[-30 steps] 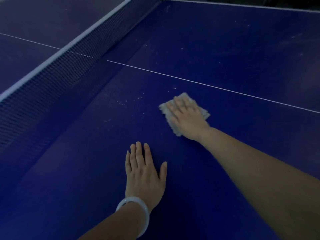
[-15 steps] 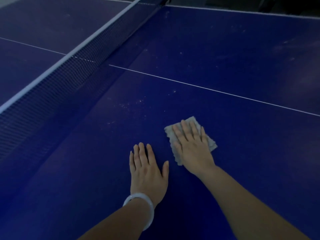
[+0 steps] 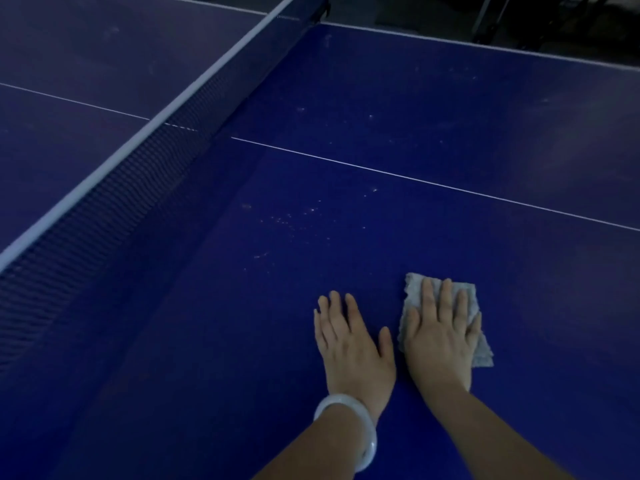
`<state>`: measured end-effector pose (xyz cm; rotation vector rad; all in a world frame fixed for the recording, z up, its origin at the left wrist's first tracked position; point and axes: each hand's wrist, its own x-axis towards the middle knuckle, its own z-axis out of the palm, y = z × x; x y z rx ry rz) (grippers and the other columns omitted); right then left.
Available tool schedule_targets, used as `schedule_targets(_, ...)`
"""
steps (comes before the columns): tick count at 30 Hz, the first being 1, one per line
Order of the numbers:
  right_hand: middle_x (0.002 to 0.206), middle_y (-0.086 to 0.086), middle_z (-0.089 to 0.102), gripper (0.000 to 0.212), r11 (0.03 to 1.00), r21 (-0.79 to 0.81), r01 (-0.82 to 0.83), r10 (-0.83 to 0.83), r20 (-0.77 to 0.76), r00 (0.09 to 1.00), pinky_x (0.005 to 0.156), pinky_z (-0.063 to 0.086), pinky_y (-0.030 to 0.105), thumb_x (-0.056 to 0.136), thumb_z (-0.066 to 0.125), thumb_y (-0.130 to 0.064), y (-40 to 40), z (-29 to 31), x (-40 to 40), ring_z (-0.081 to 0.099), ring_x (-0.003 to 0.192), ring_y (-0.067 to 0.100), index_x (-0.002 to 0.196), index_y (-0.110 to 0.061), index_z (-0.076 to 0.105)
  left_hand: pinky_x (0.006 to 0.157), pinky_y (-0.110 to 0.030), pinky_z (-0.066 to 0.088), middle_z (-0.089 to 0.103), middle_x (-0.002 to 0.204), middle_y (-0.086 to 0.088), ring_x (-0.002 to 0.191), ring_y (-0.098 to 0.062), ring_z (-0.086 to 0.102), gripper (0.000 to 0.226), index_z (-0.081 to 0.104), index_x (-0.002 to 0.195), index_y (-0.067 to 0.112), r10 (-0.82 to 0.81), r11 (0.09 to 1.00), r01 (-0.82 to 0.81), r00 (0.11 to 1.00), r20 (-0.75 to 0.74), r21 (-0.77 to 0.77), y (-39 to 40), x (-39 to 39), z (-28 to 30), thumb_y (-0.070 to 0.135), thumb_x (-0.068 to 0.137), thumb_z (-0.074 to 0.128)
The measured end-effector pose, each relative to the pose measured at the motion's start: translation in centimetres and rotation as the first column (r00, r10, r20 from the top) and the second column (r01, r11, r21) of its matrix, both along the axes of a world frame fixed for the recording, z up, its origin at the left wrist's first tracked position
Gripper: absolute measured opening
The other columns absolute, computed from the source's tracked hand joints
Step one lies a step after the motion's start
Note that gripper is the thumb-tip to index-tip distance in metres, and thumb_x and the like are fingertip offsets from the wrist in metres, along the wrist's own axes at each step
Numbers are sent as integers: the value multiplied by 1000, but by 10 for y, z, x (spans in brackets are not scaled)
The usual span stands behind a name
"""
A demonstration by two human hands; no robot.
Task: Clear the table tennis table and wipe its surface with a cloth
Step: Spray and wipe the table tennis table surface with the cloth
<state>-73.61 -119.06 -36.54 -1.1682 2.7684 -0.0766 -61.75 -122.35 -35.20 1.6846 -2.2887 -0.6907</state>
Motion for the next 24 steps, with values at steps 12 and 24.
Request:
schedule_targets(12,163,-3,-10,64,999,-23,31,-30,11,999,121,-8,47,94,-5,-54,-1,1,1,-13,150,20,154,-34,-7,122,-40,-3,5,161,-15,150,-26,-4,84,11,154,6,114,989,-103,987,110,-102,-76,174,0,60,93,29)
schedule_targets(24,163,10,-11,61,933,-8,360,-360,41,932,119,-3,57,101,6,-45,-53,6,55,-11,149,35,156,-22,-5,122,-49,2,8,160,-24,149,-35,2,88,11,153,1,140,980,-78,923,358,-181,-103,170,-14,65,93,6)
